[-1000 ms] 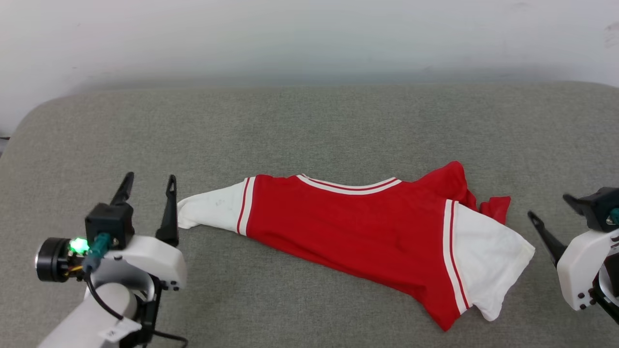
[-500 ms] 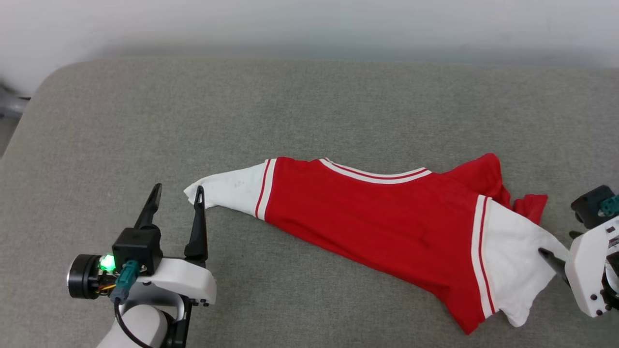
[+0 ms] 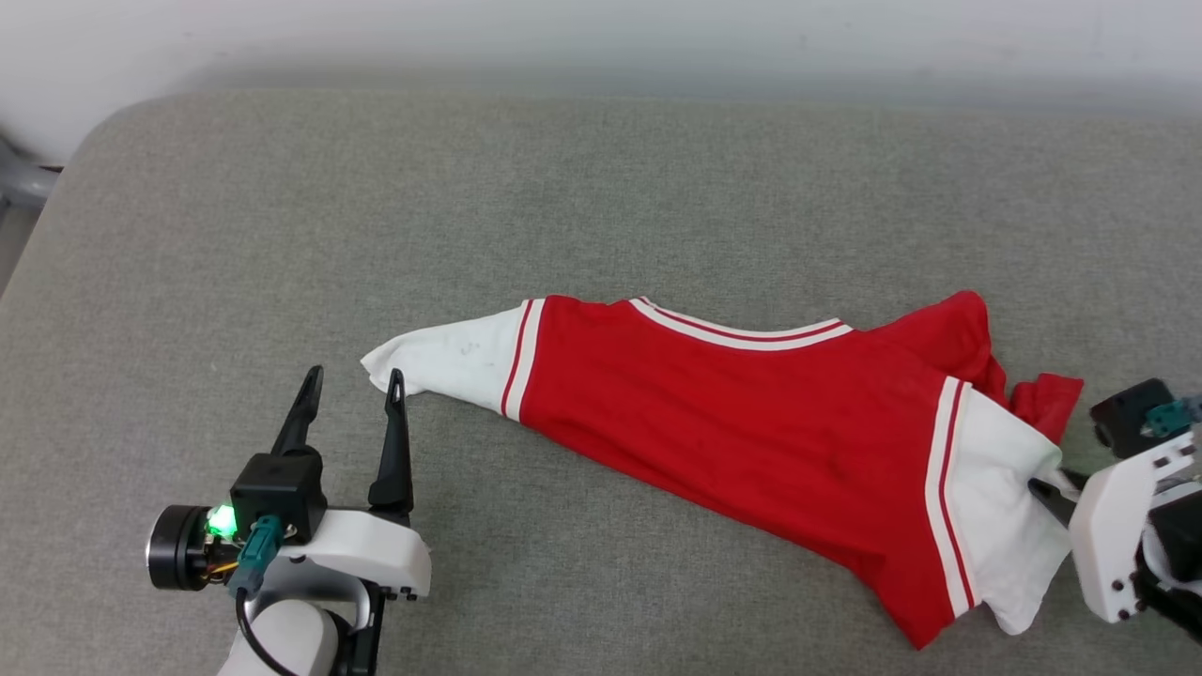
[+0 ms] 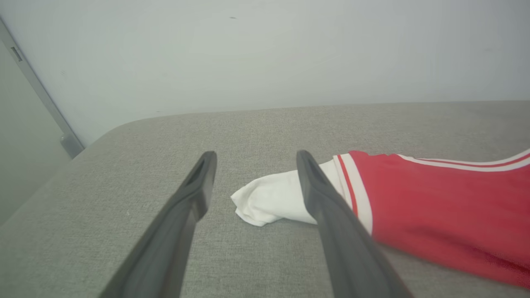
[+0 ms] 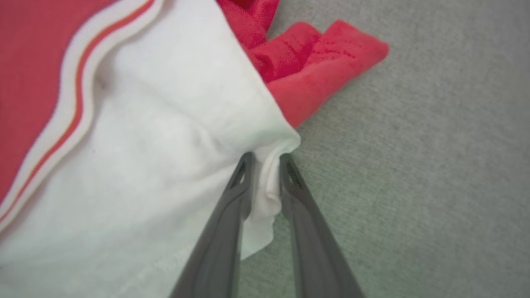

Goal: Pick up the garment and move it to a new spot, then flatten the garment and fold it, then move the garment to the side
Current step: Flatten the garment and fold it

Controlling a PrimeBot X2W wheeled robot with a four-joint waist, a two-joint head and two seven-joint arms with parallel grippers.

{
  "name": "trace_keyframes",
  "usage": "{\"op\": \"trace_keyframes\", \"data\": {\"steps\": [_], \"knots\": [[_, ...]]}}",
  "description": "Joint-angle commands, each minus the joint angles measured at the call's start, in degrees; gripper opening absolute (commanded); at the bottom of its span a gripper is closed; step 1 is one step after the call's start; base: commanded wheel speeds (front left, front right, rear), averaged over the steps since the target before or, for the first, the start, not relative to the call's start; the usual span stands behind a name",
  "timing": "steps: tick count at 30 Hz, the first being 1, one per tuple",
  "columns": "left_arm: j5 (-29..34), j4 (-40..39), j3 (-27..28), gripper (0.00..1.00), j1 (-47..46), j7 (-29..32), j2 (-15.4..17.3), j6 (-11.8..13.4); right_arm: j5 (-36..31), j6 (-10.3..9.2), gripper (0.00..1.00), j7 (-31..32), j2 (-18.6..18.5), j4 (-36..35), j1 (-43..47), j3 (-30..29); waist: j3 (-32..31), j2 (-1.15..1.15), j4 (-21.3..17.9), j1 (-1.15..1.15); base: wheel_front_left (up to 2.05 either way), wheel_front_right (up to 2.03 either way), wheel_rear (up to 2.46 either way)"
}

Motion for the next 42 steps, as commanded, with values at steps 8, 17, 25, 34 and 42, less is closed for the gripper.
{"op": "trace_keyframes", "data": {"steps": [8, 17, 25, 34, 42], "knots": [[3.19, -0.29, 4.37, 1.00, 3.32, -0.14, -2.72, -2.10, 0.07, 0.07, 0.00, -9.71, -1.11, -6.98, -2.30, -2.39, -3.06, 0.00, -2.20, 0.00, 0.00, 0.00, 0.00], [5.23, -0.47, 6.87, 1.00, 3.71, -0.14, -4.45, -4.28, -0.17, 0.06, 0.00, -10.64, -0.88, -15.11, -5.24, -8.60, -2.72, 0.00, -2.38, 0.00, 0.00, 0.00, 0.00], [7.72, -1.74, 8.40, 1.00, 2.27, -0.14, -6.69, -5.59, -2.30, 0.07, 0.00, -8.17, -1.55, -13.47, -12.19, -13.60, 0.21, 0.00, -0.68, 0.00, 0.00, 0.00, 0.00], [9.96, -2.18, 11.08, 1.00, -0.44, -0.14, -9.02, -8.12, -6.65, 0.05, 0.00, -6.81, -1.27, 5.98, -19.97, -21.62, 6.05, 0.00, 0.99, 0.00, 0.00, 0.00, 0.00], [11.48, -1.44, 12.09, 1.00, -1.80, -0.14, -10.80, -9.76, -7.77, 0.05, 0.00, -8.28, -0.70, 22.01, -16.54, -25.34, 7.88, 0.00, 1.69, 0.00, 0.00, 0.00, 0.00]]}}
